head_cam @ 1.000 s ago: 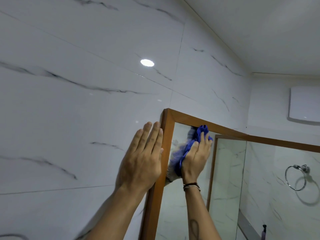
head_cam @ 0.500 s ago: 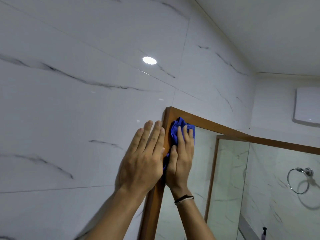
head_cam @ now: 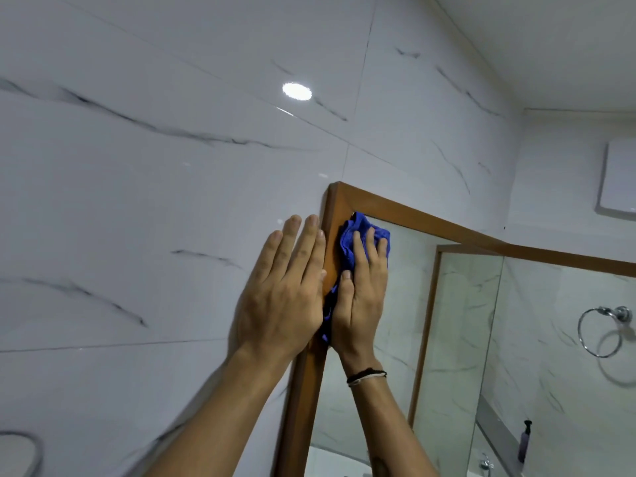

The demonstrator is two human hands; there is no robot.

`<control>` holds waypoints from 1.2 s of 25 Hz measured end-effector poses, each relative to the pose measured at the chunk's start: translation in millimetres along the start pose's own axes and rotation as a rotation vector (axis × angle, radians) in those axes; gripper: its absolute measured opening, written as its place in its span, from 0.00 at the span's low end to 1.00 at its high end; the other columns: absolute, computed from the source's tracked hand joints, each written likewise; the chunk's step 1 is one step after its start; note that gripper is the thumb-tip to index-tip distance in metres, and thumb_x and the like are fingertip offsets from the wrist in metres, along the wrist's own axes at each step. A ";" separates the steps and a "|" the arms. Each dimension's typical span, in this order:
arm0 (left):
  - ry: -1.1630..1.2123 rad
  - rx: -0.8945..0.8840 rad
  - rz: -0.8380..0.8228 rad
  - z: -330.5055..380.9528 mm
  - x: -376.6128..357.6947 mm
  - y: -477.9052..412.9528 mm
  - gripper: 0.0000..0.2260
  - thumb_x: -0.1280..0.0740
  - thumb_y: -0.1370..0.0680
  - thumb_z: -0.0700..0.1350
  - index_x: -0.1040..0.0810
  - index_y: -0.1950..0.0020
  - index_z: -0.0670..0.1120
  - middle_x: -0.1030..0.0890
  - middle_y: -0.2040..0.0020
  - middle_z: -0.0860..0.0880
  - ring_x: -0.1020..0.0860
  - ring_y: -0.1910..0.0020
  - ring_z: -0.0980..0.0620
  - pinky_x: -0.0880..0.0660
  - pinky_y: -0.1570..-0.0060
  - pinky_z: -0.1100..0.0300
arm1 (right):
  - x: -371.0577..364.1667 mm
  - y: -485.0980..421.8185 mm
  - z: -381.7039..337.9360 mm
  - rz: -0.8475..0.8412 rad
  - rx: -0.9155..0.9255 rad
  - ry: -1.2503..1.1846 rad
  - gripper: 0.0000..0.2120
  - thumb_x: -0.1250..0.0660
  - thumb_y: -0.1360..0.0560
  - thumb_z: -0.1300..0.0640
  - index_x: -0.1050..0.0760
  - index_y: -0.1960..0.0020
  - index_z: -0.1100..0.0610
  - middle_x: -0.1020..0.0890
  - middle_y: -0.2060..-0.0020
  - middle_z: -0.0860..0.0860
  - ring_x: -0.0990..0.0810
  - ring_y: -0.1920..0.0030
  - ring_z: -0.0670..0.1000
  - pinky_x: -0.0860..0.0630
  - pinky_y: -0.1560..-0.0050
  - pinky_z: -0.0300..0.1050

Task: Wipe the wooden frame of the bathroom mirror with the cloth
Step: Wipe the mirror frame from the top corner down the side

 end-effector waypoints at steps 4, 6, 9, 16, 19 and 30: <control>0.023 -0.006 -0.021 1.1 -0.4 10.3 0.27 0.55 0.07 0.50 0.43 0.11 0.37 0.46 0.10 0.36 0.48 0.10 0.37 0.39 0.13 0.40 | 5.5 64.9 13.6 -0.019 -0.015 0.010 0.30 0.45 0.14 0.55 0.37 0.12 0.57 0.40 0.09 0.49 0.49 0.07 0.54 0.49 0.07 0.60; 0.017 -0.025 -0.033 -0.3 1.1 14.0 0.27 0.58 0.07 0.50 0.43 0.11 0.37 0.46 0.10 0.37 0.47 0.10 0.37 0.38 0.13 0.41 | 8.3 106.4 11.2 -0.046 0.001 0.049 0.32 0.45 0.15 0.56 0.41 0.10 0.49 0.42 0.09 0.42 0.49 0.07 0.52 0.47 0.11 0.65; 0.018 -0.031 -0.042 0.6 3.2 17.3 0.27 0.57 0.06 0.50 0.44 0.11 0.36 0.47 0.10 0.36 0.48 0.10 0.37 0.37 0.13 0.40 | 10.7 87.3 5.7 -0.044 0.009 0.065 0.33 0.45 0.15 0.57 0.42 0.11 0.50 0.41 0.09 0.44 0.48 0.07 0.54 0.44 0.12 0.70; 0.030 -0.026 0.028 2.0 -6.3 19.6 0.27 0.51 0.06 0.50 0.41 0.11 0.35 0.43 0.11 0.35 0.45 0.10 0.37 0.38 0.13 0.40 | 2.3 -1.2 6.3 0.033 0.054 0.071 0.29 0.45 0.14 0.56 0.34 0.13 0.57 0.36 0.11 0.54 0.44 0.08 0.58 0.44 0.08 0.62; 0.029 -0.020 0.025 3.2 -11.4 28.2 0.27 0.53 0.06 0.50 0.43 0.11 0.35 0.45 0.10 0.36 0.46 0.10 0.37 0.40 0.12 0.40 | 4.8 95.7 19.6 -0.022 0.037 0.095 0.32 0.44 0.14 0.57 0.41 0.10 0.46 0.41 0.09 0.47 0.47 0.07 0.56 0.46 0.09 0.65; 0.038 -0.025 -0.011 8.8 -14.2 59.5 0.28 0.50 0.06 0.49 0.46 0.10 0.35 0.46 0.10 0.36 0.48 0.09 0.39 0.46 0.10 0.43 | 0.5 37.6 10.6 0.038 -0.033 0.101 0.32 0.49 0.09 0.46 0.47 0.09 0.60 0.43 0.08 0.54 0.47 0.07 0.57 0.47 0.07 0.58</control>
Point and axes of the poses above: each hand's wrist, its own y-axis away from the middle knuckle, its own x-axis out of the back of the hand, z = x × y, the point moved 2 cm from there along -y, towards the middle knuckle
